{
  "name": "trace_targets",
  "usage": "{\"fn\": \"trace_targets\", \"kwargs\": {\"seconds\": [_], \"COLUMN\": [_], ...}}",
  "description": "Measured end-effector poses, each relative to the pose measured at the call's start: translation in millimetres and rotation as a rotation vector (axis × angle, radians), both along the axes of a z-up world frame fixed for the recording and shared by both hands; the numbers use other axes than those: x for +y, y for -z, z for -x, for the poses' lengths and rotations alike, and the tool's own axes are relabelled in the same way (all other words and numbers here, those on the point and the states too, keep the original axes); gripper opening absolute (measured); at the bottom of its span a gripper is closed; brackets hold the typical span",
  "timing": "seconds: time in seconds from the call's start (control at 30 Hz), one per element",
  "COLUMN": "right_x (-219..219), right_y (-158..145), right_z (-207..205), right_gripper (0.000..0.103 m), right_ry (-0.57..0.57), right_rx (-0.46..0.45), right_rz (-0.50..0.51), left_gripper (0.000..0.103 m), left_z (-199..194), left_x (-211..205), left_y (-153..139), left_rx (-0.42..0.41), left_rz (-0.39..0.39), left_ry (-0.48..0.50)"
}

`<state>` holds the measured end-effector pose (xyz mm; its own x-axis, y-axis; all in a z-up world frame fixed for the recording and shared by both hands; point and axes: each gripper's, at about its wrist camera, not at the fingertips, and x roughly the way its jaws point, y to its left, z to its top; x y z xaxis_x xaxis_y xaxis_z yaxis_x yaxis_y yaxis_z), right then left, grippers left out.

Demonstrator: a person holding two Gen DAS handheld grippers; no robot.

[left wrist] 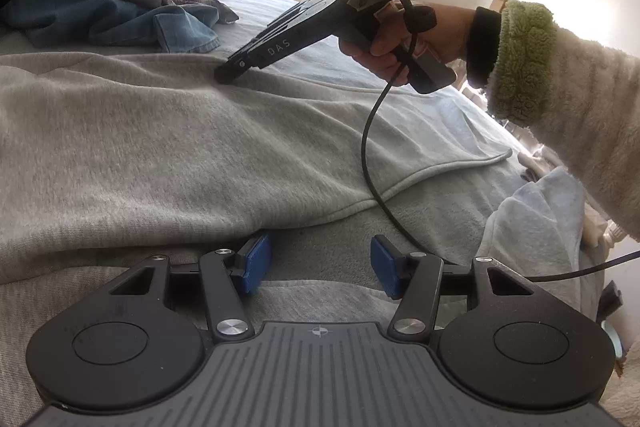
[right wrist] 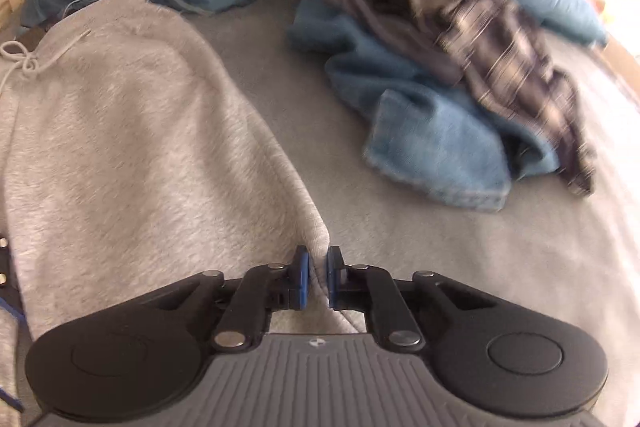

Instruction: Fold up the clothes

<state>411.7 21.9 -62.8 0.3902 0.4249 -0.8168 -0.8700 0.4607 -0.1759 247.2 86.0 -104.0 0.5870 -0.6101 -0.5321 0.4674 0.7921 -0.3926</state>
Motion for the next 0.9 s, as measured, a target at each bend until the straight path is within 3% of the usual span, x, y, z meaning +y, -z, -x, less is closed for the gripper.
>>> {"fn": "trace_targets", "kwargs": {"seconds": [0.07, 0.23, 0.37, 0.47, 0.57, 0.63, 0.73, 0.83, 0.9], "right_x": [-1.1, 5.9, -3.6, -10.1, 3.8, 26.5, 54.7, 24.7, -19.0], "right_y": [-1.5, 23.2, 13.1, -6.5, -11.9, 0.7, 25.5, 0.1, -26.3], "right_z": [-1.1, -11.8, -28.0, -35.8, -27.3, -21.1, -30.3, -53.4, -58.6], "right_gripper": [0.009, 0.011, 0.036, 0.036, 0.034, 0.031, 0.034, 0.033, 0.035], "right_ry": [0.017, 0.062, 0.168, 0.237, 0.109, 0.037, 0.107, 0.326, 0.454], "right_rx": [-0.051, -0.069, -0.053, -0.042, 0.033, 0.031, -0.045, -0.118, -0.164], "right_rz": [-0.013, 0.013, -0.072, -0.183, -0.241, -0.182, -0.067, -0.184, -0.273], "left_gripper": [0.055, 0.055, 0.055, 0.056, 0.056, 0.056, 0.056, 0.056, 0.056], "left_z": [0.1, 0.4, 0.6, 0.3, 0.1, -0.1, -0.4, -0.6, -0.9], "left_x": [-0.2, -0.7, -1.1, -0.7, -0.3, -0.1, 0.3, 0.7, 1.1], "left_y": [0.1, 0.2, 0.4, 0.3, 0.1, 0.1, -0.1, -0.2, -0.1], "left_rx": [0.000, -0.001, -0.002, 0.000, 0.002, 0.003, 0.005, 0.007, 0.009], "left_rz": [-0.001, -0.004, -0.006, -0.001, 0.005, 0.009, 0.015, 0.021, 0.025], "left_ry": [0.000, 0.001, 0.002, 0.002, 0.003, 0.004, 0.005, 0.006, 0.005]}}
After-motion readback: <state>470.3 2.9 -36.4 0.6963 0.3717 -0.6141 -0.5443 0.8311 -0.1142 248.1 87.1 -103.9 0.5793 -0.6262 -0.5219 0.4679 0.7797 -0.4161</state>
